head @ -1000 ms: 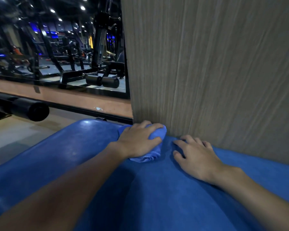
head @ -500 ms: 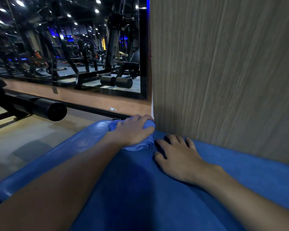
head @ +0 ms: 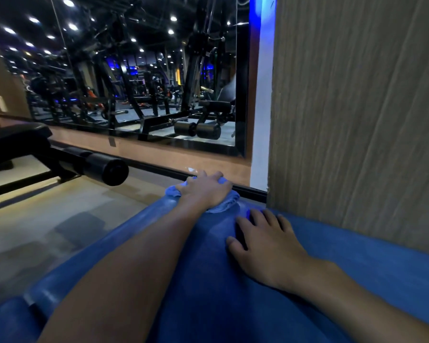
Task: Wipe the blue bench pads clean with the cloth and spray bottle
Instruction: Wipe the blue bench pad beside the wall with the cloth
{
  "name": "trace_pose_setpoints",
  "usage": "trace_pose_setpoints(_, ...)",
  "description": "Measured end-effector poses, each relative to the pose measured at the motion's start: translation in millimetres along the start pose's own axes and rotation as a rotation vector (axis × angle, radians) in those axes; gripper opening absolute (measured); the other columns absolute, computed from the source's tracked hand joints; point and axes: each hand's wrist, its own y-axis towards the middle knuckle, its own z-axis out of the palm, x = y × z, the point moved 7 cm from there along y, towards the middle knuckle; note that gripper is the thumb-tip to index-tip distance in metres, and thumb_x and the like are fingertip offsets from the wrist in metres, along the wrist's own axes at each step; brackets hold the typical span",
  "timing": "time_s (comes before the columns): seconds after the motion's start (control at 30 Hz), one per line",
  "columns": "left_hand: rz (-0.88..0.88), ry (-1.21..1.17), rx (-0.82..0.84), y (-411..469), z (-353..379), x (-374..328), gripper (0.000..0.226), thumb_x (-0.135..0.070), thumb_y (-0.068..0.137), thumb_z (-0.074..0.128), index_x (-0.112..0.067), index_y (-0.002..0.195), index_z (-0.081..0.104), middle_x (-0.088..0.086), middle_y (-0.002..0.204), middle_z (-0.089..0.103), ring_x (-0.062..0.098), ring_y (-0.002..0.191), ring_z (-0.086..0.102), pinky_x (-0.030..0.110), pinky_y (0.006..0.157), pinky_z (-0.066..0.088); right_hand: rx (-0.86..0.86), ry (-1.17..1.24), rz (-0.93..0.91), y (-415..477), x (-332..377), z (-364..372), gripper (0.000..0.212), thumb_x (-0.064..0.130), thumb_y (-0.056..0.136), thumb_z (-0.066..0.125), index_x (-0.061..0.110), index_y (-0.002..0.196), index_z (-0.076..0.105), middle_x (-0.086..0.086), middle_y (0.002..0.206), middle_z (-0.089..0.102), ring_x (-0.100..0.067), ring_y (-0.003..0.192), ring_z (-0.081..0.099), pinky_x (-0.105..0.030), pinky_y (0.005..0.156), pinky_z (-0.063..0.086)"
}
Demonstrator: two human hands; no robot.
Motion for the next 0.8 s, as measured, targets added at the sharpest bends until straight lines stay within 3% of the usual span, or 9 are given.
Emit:
trace_pose_setpoints(0.1, -0.043, -0.079, -0.048, -5.5, -9.6, 25.2, 0.048, -0.058, 0.082, 0.028, -0.05, 0.126, 0.046, 0.001, 0.143, 0.038, 0.038, 0.131, 0.037, 0.064, 0.105, 0.028, -0.015, -0.012, -0.021, -3.5, 6.8, -1.3, 0.037, 0.058, 0.097, 0.026, 0.027, 0.11, 0.043, -0.004, 0.139, 0.039, -0.026, 0.138, 0.026, -0.051, 0.117, 0.013)
trace_pose_setpoints(0.27, -0.155, -0.178, -0.062, -21.6, -25.3, 75.9, 0.058, -0.064, 0.079, 0.031, -0.054, 0.136, 0.033, 0.009, 0.137, 0.036, 0.04, 0.12, 0.05, 0.052, 0.105, 0.037, 0.014, 0.019, -0.097, -11.5, 40.9, 4.3, 0.044, 0.06, 0.095, 0.027, 0.027, 0.116, 0.046, -0.003, 0.138, 0.04, -0.025, 0.14, 0.023, -0.053, 0.118, 0.009)
trace_pose_setpoints(0.4, -0.179, -0.201, -0.058, -47.3, -33.3, 103.0, 0.062, -0.065, 0.08, 0.036, -0.044, 0.139, 0.033, 0.017, 0.143, 0.041, 0.037, 0.128, 0.047, 0.043, 0.102, 0.037, 0.051, 0.0, -0.122, -20.1, 65.4, 12.5, 0.052, 0.061, 0.095, 0.025, 0.023, 0.128, 0.04, -0.008, 0.153, 0.027, -0.032, 0.146, 0.015, -0.057, 0.118, 0.007)
trace_pose_setpoints(0.47, -0.178, -0.214, -0.061, -64.1, -38.6, 114.5, 0.057, -0.06, 0.087, 0.04, -0.037, 0.139, 0.037, 0.018, 0.14, 0.045, 0.036, 0.128, 0.047, 0.038, 0.094, 0.034, 0.051, 0.017, -0.11, -27.2, 67.9, 10.5, 0.047, 0.059, 0.097, 0.026, 0.025, 0.126, 0.041, -0.004, 0.15, 0.029, -0.03, 0.144, 0.016, -0.056, 0.117, 0.007)
trace_pose_setpoints(0.57, -0.19, -0.193, -0.051, -91.2, -46.1, 132.3, 0.054, -0.054, 0.094, 0.04, -0.037, 0.145, 0.034, 0.02, 0.144, 0.043, 0.036, 0.13, 0.045, 0.039, 0.096, 0.033, 0.061, 0.031, -0.111, -41.0, 72.3, 8.3, 0.033, 0.055, 0.098, 0.025, 0.028, 0.109, 0.04, -0.001, 0.138, 0.035, -0.027, 0.138, 0.023, -0.055, 0.115, 0.012)
trace_pose_setpoints(0.67, -0.201, -0.175, -0.04, -121.8, -55.5, 149.1, 0.055, -0.055, 0.094, 0.039, -0.038, 0.146, 0.033, 0.019, 0.148, 0.04, 0.035, 0.134, 0.042, 0.04, 0.1, 0.032, 0.09, 0.029, -0.089, -54.3, 79.4, 10.6, 0.034, 0.053, 0.099, 0.024, 0.028, 0.114, 0.041, -0.004, 0.143, 0.035, -0.03, 0.14, 0.023, -0.057, 0.114, 0.014)
trace_pose_setpoints(0.8, -0.241, -0.18, -0.058, -166.3, -67.9, 167.5, 0.056, -0.054, 0.094, 0.039, -0.037, 0.146, 0.033, 0.02, 0.149, 0.035, 0.038, 0.135, 0.04, 0.043, 0.106, 0.031, 0.083, 0.022, -0.085, -76.8, 92.8, 8.9, 0.029, 0.051, 0.098, 0.024, 0.029, 0.108, 0.04, -0.002, 0.136, 0.038, -0.029, 0.137, 0.027, -0.056, 0.112, 0.018)
